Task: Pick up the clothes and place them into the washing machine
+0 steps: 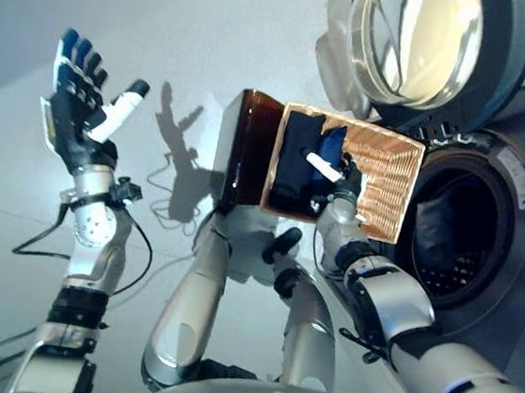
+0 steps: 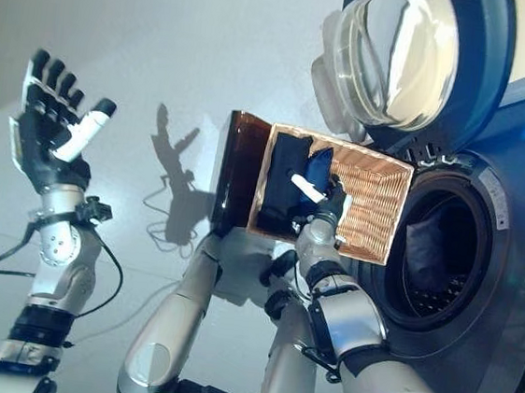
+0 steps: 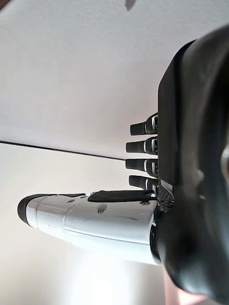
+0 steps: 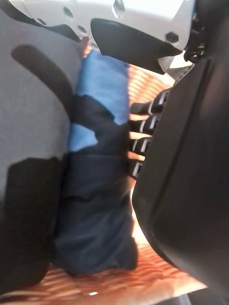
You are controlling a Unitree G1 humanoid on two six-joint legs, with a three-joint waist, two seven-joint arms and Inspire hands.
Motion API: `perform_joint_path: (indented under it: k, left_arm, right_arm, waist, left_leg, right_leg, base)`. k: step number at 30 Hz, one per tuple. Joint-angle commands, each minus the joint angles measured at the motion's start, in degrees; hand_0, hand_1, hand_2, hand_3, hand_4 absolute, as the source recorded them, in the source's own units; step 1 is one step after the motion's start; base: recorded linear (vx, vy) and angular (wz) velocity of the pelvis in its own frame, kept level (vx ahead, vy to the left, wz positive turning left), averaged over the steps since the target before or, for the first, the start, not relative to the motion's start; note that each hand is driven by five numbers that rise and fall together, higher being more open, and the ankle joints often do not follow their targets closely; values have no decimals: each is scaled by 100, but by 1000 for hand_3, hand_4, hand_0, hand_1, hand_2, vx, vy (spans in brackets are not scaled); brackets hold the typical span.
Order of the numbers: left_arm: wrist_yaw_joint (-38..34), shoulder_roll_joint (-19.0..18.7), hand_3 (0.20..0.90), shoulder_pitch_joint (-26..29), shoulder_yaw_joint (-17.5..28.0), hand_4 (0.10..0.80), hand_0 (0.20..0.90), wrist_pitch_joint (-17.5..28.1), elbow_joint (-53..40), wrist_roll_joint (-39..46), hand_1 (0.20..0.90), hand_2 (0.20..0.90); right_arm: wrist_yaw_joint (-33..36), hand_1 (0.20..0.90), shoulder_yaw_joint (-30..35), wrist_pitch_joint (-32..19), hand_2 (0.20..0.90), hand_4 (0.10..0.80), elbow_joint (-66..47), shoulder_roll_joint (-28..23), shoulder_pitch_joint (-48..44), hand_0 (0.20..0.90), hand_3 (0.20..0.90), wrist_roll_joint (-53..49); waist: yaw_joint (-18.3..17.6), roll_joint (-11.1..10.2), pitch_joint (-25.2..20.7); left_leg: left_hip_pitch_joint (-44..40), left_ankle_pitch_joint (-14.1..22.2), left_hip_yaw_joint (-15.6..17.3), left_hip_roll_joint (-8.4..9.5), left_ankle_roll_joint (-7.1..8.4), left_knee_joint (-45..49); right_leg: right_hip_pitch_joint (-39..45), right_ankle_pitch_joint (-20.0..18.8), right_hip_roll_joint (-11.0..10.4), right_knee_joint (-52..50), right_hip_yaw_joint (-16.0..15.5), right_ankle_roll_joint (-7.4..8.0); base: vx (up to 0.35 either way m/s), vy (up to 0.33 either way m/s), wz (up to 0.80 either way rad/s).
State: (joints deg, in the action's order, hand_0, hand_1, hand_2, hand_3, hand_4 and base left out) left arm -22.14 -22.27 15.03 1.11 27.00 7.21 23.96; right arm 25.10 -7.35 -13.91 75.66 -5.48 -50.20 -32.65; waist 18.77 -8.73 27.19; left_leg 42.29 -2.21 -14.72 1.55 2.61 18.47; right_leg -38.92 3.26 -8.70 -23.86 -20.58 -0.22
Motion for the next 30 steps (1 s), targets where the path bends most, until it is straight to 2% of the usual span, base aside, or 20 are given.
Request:
perform_joint_path:
  k: [1, 4, 10, 16, 21, 30]
  left_arm:
    - [-153, -285, 900, 44, 303, 800, 900, 769, -1183, -335, 900, 900]
    - [-242, -333, 900, 289, 247, 800, 900, 753, -1211, -357, 900, 900]
    - [-377, -393, 900, 567, 158, 800, 900, 682, -1205, -325, 900, 900]
    - [-391, -360, 900, 560, 167, 800, 900, 694, -1238, -266, 900, 900]
    - [-317, -265, 900, 561, 145, 800, 900, 685, -1197, 29, 900, 900]
    - [-108, -248, 900, 472, 83, 800, 900, 715, -1141, 132, 900, 900]
  right_arm:
    - [123, 900, -137, -329, 900, 800, -109, 168, 16, 900, 900, -8]
    - [247, 900, -91, -249, 900, 800, 36, 165, -24, 900, 900, 88]
    - [487, 900, -149, -43, 900, 800, 251, 117, -165, 900, 900, 436]
    - [545, 900, -349, 142, 900, 800, 264, 94, -202, 900, 900, 953]
    - [652, 900, -655, 532, 900, 800, 451, 131, -265, 900, 900, 1747]
    - [613, 900, -618, 582, 900, 800, 455, 97, -134, 900, 900, 1986]
  waist:
    - [251, 51, -169]
    - [297, 19, -106]
    - [342, 4, -19]
    - [388, -19, 83]
    - [443, -78, 100]
    - [546, -154, 109]
  left_leg:
    - [182, 412, 266, 306, 93, 77]
    - [289, 406, 193, 364, 89, 136]
    - [406, 378, 147, 368, 107, 139]
    - [460, 400, 108, 392, 77, 226]
    - [551, 375, 33, 419, 90, 236]
    - [585, 301, -136, 465, 109, 167]
  right_leg:
    - [415, 401, 37, 139, 118, 316]
    - [363, 466, 17, 45, 14, 296]
    - [244, 521, 9, -85, -61, 278]
    - [196, 540, -1, -179, -77, 279]
    - [141, 596, 17, -232, -163, 257]
    - [135, 662, 14, -275, -325, 256]
  base:
    - [30, -30, 20]
    - [22, -24, 10]
    - [7, -10, 11]
    - [0, 0, 0]
    - [12, -34, 4]
    - [23, -34, 11]
